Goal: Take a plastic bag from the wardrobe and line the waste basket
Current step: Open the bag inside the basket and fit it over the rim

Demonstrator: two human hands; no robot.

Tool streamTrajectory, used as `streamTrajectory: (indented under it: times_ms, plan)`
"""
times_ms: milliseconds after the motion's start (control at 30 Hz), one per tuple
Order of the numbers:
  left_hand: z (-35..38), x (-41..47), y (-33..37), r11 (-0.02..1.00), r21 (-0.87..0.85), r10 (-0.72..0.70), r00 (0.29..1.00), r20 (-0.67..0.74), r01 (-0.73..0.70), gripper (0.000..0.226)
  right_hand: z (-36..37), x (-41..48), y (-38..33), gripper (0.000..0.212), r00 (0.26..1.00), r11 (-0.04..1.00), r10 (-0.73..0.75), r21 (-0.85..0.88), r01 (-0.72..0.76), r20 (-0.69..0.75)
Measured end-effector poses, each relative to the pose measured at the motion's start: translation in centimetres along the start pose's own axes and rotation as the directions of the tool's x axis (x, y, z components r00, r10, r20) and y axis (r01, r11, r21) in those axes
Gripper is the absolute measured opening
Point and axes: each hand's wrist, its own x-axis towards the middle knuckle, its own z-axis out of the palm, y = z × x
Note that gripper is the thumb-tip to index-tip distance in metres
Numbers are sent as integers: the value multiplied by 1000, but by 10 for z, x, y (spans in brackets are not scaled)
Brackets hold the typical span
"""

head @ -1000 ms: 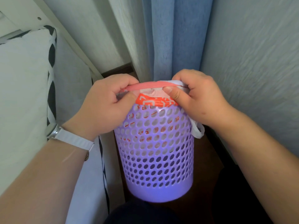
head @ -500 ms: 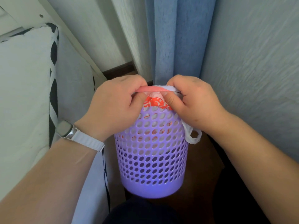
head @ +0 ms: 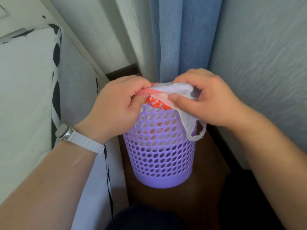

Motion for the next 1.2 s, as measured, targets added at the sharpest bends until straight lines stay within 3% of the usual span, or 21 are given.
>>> streamTrajectory:
  times_ms: [133,267,367,467,600,700,867,1067,1200]
  plan:
    - [1,-1,1,998,-46,-36,999,8,37,15,-4,-1,5,28,997,997,68,46,-67,-28]
    - [-7,-3,2,995,-67,-76,996,50,80,27,6,-2,3,28,992,996,66,-60,-72,-108]
    - [-5,-2,9,1000,20,-23,996,86,21,40,17,-5,-1,32,987,983,44,-169,-70,-152]
    - [2,1,13,993,102,48,995,89,-57,29,26,-8,-8,39,984,971,35,-227,-75,-172]
    - [2,0,9,996,88,9,998,68,-15,22,32,-7,-14,37,983,976,36,-205,-73,-182]
    - [2,-2,9,998,47,-49,996,74,45,22,27,-4,-12,31,995,992,16,-126,-29,-99]
    - [-2,-1,3,990,-43,-131,991,18,132,23,4,0,-4,32,998,987,-55,-153,50,-27]
    - [-3,-4,2,982,-117,-150,989,15,151,17,-2,-3,2,27,997,998,64,-2,-64,-52]
    - [-4,-1,1,992,-56,-108,994,33,109,22,8,-5,0,37,987,990,101,-87,-113,-127]
